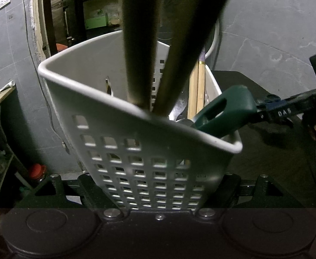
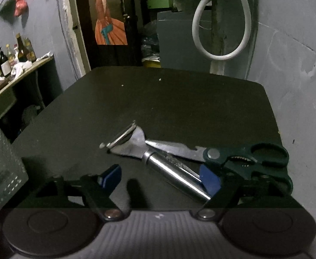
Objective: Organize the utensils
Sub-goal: 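Move the right tool down over the metal peeler on the table, then grasp the metal peeler by its handle with the right tool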
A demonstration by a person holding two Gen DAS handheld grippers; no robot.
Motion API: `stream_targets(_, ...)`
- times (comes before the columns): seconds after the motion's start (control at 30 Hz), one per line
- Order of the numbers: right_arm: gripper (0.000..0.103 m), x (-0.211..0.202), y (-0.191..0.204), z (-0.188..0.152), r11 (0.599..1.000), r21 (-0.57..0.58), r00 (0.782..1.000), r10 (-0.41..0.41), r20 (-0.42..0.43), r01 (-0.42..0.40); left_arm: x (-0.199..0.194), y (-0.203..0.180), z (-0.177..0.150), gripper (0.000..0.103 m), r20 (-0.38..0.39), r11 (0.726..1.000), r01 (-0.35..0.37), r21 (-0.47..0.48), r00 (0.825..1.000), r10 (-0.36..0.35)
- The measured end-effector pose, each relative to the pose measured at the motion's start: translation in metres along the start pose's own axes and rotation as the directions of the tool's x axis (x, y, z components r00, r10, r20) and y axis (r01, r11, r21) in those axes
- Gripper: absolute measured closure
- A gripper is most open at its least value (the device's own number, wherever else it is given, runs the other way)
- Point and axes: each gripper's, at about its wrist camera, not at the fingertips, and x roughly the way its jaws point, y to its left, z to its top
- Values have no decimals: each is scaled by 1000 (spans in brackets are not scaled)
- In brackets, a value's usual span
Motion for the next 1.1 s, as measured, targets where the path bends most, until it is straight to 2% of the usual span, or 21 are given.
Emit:
stream_targets(0.37, 21, -31, 33, -25, 1000, -22, 1000, -21, 0, 21, 0, 5, 0, 21, 7, 1000, 15, 2, 1000, -15)
stream_targets(0.6, 21, -39, 46, -26, 999, -36, 1000, -13, 18, 13, -1, 9, 1, 21, 8, 1000, 21, 12, 1000, -21)
stream_targets(0.73, 23, -30, 44, -22, 999, -31, 1000, -12, -14, 12, 0, 10, 1, 21, 9, 1000, 25, 12, 1000, -25)
stream_targets(0.8, 38, -29, 42, -21, 1000, -17, 1000, -10, -23, 10, 0, 11, 0, 21, 11, 1000, 27, 12, 1000, -27)
stream_targets(0.9, 53, -29, 45, -23, 1000, -17, 999, -6, -51, 6, 1, 12, 0, 21, 12, 1000, 29, 12, 1000, -29)
stream_targets(1.03, 62, -29, 54, -31, 999, -26, 997, -32, -65, 30, 2, 12, -1, 21, 11, 999, 33, 14, 999, -33)
stream_targets(1.1, 79, -31, 59, -33, 999, -23, 997, -47, -63, 45, 3, 13, -2, 21, 11, 999, 36, 15, 999, -36)
